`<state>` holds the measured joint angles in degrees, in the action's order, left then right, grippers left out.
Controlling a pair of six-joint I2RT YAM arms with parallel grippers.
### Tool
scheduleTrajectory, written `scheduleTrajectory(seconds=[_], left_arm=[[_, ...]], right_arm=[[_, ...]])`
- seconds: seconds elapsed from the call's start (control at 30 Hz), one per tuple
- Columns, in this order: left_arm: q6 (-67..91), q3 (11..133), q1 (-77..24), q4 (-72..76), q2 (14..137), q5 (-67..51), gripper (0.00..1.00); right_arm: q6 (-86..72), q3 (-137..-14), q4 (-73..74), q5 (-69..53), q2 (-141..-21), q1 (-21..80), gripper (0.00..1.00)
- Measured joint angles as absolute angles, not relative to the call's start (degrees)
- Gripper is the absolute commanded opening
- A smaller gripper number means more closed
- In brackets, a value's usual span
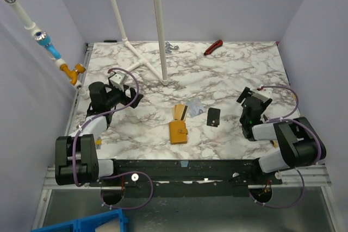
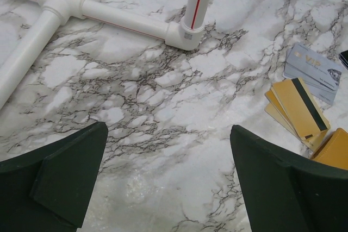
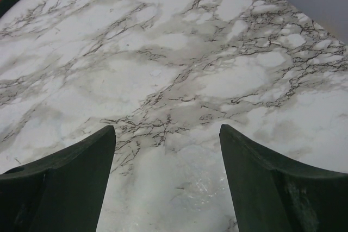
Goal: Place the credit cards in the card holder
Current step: Reset both arms
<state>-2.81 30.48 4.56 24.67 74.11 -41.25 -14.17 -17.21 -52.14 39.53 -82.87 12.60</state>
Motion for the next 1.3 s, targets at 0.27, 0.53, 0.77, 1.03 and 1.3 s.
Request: scheduleTrajectory(seconds=[0.27, 0.53, 0.77, 1.03, 1.3], left_arm=[[-1.78, 25.30, 5.87, 31.81, 71.33, -39.55, 0.98], [-0.10, 25.78, 8.47, 37.32, 74.30, -36.47, 0.99], [3.05, 21.10, 11.25, 45.58, 73.54, -35.73, 0.99], [6.13, 1.87, 11.25, 73.45, 73.23, -28.10, 0.99], [5.26, 10.20, 8.12, 71.44, 74.50, -23.07, 0.99]], right_arm=[[-11.11, -15.05, -65.43, 39.57, -88.58, 12.29, 1.00], [-8.27, -14.70, -71.29, 35.99, -89.03, 12.29, 1.00], [-5.45, -10.07, -77.41, 27.75, -89.86, 12.29, 1.00], [-4.45, -10.31, -81.10, 24.56, -93.97, 11.90, 1.00], [-4.49, -11.14, -80.95, 24.12, -93.97, 11.18, 1.00]])
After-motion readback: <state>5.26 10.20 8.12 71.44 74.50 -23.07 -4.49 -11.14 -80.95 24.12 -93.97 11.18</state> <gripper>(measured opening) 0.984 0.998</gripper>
